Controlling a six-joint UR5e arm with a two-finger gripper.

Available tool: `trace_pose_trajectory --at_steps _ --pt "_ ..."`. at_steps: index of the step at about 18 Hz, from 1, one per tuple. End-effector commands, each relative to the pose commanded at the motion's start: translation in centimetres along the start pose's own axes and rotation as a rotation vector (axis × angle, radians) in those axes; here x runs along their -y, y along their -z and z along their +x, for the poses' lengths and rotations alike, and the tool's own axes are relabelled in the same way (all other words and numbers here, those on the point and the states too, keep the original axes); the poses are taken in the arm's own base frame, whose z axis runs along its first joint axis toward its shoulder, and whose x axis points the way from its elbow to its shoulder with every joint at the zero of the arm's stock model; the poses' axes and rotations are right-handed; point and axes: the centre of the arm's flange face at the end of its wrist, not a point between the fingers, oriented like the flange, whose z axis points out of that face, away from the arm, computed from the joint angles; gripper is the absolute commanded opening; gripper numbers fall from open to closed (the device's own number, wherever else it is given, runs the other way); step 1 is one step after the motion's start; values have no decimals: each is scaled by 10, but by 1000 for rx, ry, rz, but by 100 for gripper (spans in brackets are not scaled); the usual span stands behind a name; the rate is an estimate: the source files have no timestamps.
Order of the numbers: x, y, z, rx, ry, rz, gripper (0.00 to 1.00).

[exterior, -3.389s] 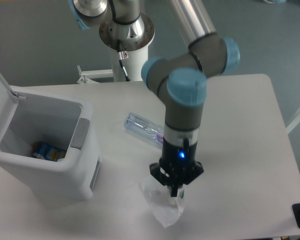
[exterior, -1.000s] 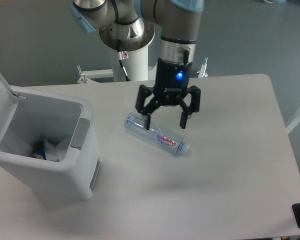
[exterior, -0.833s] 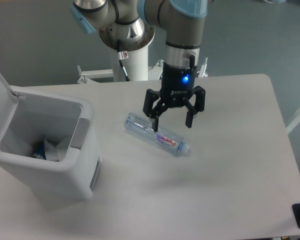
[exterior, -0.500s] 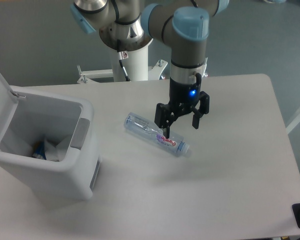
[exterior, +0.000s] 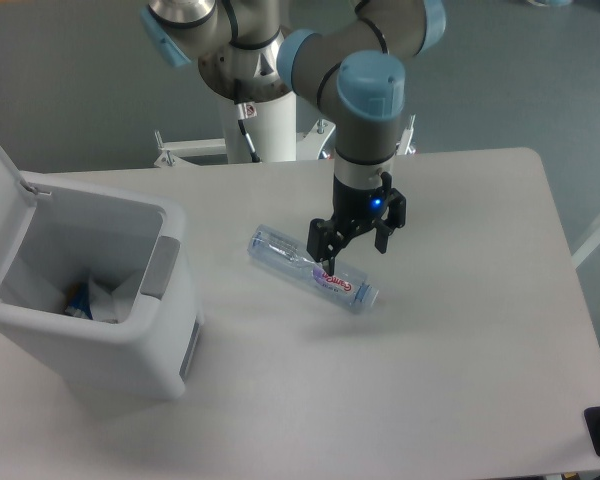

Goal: Place the trash in the trash can
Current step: 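Lower the gripper and rotate it to align with the bottle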

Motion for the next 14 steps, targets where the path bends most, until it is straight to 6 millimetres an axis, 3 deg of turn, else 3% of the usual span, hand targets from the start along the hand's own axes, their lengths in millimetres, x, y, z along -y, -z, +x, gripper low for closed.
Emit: trace_pose_trajectory --at_steps 7,14 --pt "2 -52 2 115 68 -85 100" --pt "7 -78 13 153 97 -112 100"
